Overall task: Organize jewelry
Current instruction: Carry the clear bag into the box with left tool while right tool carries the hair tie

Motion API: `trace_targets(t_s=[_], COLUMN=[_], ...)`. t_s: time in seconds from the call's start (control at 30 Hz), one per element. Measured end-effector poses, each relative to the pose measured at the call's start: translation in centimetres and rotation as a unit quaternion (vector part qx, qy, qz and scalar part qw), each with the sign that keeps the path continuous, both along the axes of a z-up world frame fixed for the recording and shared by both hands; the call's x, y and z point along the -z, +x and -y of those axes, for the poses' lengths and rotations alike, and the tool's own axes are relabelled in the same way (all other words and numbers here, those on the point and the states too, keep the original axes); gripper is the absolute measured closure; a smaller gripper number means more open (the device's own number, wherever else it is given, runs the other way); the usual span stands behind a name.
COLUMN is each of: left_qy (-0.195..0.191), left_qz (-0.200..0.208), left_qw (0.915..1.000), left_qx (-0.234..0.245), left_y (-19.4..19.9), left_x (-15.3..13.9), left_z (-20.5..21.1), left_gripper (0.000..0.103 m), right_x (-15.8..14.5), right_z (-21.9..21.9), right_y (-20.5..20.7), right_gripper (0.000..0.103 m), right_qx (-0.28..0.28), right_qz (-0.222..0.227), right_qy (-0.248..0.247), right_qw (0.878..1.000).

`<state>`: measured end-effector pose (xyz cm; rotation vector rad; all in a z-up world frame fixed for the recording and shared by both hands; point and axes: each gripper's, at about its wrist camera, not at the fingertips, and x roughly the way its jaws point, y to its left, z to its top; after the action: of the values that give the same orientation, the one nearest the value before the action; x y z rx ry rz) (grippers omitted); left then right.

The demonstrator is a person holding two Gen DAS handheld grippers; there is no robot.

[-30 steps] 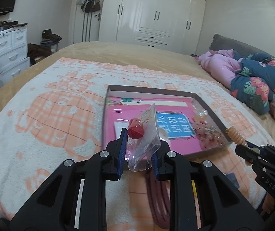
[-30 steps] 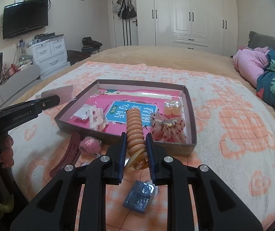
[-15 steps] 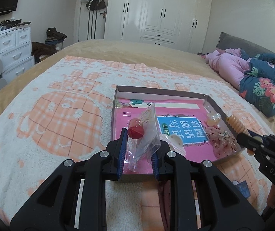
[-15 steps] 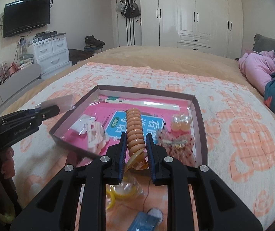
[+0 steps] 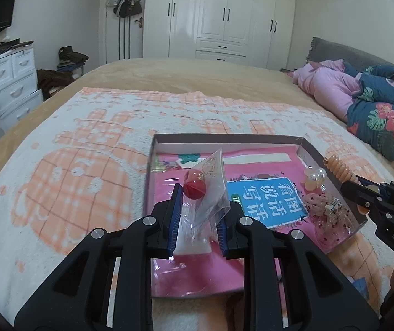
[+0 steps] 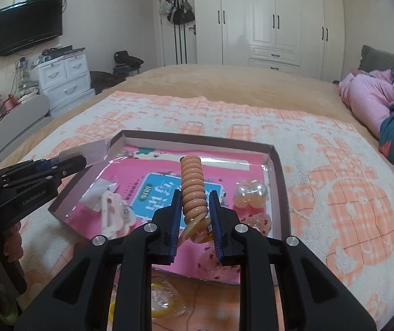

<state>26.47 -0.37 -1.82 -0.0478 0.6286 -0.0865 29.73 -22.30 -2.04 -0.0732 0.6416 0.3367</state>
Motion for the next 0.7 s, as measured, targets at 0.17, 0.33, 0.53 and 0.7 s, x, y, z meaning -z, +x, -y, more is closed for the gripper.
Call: trace_targets(t_s=[0.17, 0.33, 0.53, 0.7], left_qy=[0.008, 0.017, 0.026, 0.029], left_qz=[-0.008, -0.017, -0.023, -0.03], left_qw=[0.9998, 0.9993, 0.9988, 0.9982], left_qx=[0.017, 0.028, 0.034, 0.042], left_y=[1.3, 2.2, 3.7, 4.5], left_x=[0.6, 1.3, 1.7, 2.0], left_z=[1.1, 1.8, 2.2, 2.6], left_gripper=[0.088, 0.087, 0.087, 0.087], right_x=[0.6, 1.4, 2.1, 3.1], right_z=[1.2, 1.8, 2.0, 2.0], right_y=[1.2, 2.3, 3.2, 4.0], right_gripper=[0.083, 0.083, 0.083, 0.083], right_qx=[0.016, 0.024, 0.026, 0.024], right_qz=[-0.015, -0.031, -0.043, -0.064], right_qy=[-0.001, -0.011, -0.02, -0.019], right_qw=[1.0, 0.999, 0.999, 0.997])
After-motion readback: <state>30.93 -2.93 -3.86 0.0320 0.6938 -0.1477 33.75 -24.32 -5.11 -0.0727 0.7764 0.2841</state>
